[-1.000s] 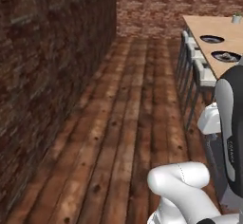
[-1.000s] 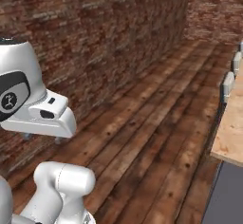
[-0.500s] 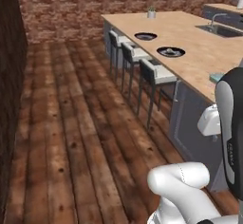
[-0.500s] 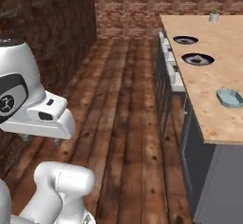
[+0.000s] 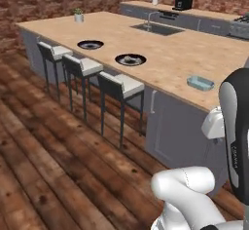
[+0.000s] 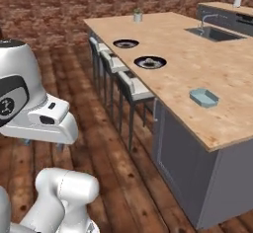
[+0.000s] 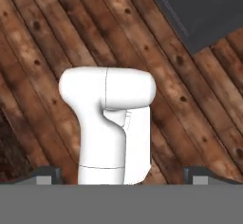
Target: Place two dumplings into each of the tupperware containers and then place the containers in the fridge.
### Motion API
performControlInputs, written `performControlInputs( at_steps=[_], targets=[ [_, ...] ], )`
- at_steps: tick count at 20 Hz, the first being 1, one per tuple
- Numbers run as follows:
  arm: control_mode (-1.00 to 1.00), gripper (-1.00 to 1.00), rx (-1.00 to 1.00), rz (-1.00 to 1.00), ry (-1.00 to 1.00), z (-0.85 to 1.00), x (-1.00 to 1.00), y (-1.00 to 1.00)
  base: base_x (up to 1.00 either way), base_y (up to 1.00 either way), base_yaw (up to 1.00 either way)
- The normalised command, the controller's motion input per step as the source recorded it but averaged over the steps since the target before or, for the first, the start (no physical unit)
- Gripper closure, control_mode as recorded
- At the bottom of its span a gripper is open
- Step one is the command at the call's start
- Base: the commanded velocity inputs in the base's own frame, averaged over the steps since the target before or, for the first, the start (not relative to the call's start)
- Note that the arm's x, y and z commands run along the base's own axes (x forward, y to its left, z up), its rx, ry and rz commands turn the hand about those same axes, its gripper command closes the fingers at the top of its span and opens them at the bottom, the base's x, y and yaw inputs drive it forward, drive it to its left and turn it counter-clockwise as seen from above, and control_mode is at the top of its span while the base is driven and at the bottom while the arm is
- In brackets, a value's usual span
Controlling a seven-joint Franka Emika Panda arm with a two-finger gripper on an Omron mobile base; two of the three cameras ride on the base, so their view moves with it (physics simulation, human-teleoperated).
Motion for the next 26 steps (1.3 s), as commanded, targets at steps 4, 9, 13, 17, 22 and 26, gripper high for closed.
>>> performControlInputs(
  at_steps=[4,9,13,17,22,26],
  targets=[
    [1.0,-1.0,0.0,0.0,0.0,0.0,0.0,0.0,0.68,0.8,-0.67],
    [1.0,-1.0,0.0,0.0,0.0,0.0,0.0,0.0,0.48,0.99,-0.63],
    [1.0,-1.0,0.0,0.0,0.0,0.0,0.0,0.0,0.44,1.0,-0.62],
    [1.0,-1.0,0.0,0.0,0.0,0.0,0.0,0.0,0.28,1.0,-0.5],
    [1.0,-1.0,0.0,0.0,0.0,0.0,0.0,0.0,0.49,0.85,-0.49],
    [1.0,-1.0,0.0,0.0,0.0,0.0,0.0,0.0,0.39,0.94,-0.53]
  ],
)
